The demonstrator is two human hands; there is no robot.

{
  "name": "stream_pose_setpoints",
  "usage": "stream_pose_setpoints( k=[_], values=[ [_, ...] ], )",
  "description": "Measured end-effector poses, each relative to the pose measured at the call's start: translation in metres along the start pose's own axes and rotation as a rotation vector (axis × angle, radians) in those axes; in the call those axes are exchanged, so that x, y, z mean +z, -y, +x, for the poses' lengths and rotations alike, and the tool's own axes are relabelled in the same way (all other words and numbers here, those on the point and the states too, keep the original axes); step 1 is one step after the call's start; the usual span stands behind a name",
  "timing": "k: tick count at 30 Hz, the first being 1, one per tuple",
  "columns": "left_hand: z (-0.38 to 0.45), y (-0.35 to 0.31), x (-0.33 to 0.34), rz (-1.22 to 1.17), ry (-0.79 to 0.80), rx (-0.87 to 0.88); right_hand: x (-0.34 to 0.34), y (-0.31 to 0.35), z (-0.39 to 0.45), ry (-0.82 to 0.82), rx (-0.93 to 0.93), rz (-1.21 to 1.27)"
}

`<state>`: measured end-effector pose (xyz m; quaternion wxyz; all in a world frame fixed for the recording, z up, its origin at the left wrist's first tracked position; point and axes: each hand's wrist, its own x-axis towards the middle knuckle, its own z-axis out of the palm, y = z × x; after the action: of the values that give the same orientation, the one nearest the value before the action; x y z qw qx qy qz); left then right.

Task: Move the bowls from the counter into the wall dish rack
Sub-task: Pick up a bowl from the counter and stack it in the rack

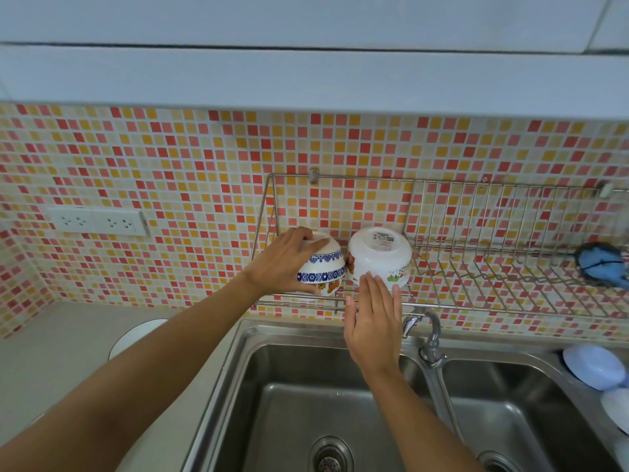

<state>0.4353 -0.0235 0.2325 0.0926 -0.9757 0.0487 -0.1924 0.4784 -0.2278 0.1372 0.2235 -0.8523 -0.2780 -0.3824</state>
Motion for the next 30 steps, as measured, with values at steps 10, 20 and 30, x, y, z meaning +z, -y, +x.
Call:
stream_pose_setpoints(
  k=[10, 20, 30],
  values=[
    [-0.006, 0.003, 0.004, -0.123, 0.036, -0.085, -0.001, 0.001, -0.001, 0.010, -0.001, 0.007],
    [-0.024, -0.010, 0.014, -0.252, -0.140, -0.307, -0.010, 0.006, 0.005, 0.095, 0.061, 0.046],
    [-0.044, -0.030, 0.030, -0.118, 0.012, -0.354, -0.004, -0.022, 0.078, 0.489, 0.283, -0.031]
  ],
)
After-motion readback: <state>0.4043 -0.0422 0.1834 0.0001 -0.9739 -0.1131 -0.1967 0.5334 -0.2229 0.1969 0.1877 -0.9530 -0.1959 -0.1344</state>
